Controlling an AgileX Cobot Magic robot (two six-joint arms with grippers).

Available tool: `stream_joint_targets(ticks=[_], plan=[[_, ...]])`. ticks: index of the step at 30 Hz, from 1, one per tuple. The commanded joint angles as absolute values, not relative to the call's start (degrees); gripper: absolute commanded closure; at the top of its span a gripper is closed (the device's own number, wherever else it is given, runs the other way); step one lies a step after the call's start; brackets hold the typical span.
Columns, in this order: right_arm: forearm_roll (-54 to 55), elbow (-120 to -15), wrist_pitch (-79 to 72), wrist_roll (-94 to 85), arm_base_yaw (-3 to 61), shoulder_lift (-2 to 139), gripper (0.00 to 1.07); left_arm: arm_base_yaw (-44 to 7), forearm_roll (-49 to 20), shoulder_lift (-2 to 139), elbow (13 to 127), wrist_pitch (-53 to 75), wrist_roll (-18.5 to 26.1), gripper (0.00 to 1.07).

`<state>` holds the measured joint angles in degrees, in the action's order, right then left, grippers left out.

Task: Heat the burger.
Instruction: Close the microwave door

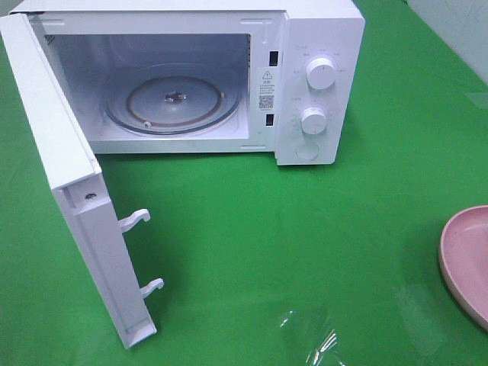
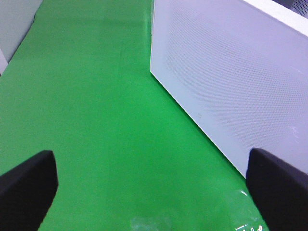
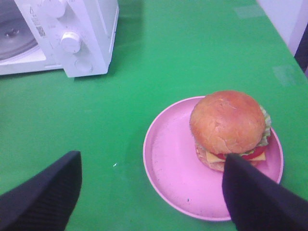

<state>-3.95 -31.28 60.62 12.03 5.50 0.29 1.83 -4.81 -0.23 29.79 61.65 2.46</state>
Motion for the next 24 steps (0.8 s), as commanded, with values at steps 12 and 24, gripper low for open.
stream_joint_targets(ticks=[12, 24], plan=[[-1.1, -28.0, 54.9, 7.0, 2.9, -1.7, 0.31, 1.5, -4.9, -1.1, 29.6, 61.2, 2.1, 0.08], [-1.1, -28.0, 54.9, 7.0, 2.9, -1.7, 0.31, 1.5, -4.9, -1.1, 29.6, 61.2, 2.1, 0.08]])
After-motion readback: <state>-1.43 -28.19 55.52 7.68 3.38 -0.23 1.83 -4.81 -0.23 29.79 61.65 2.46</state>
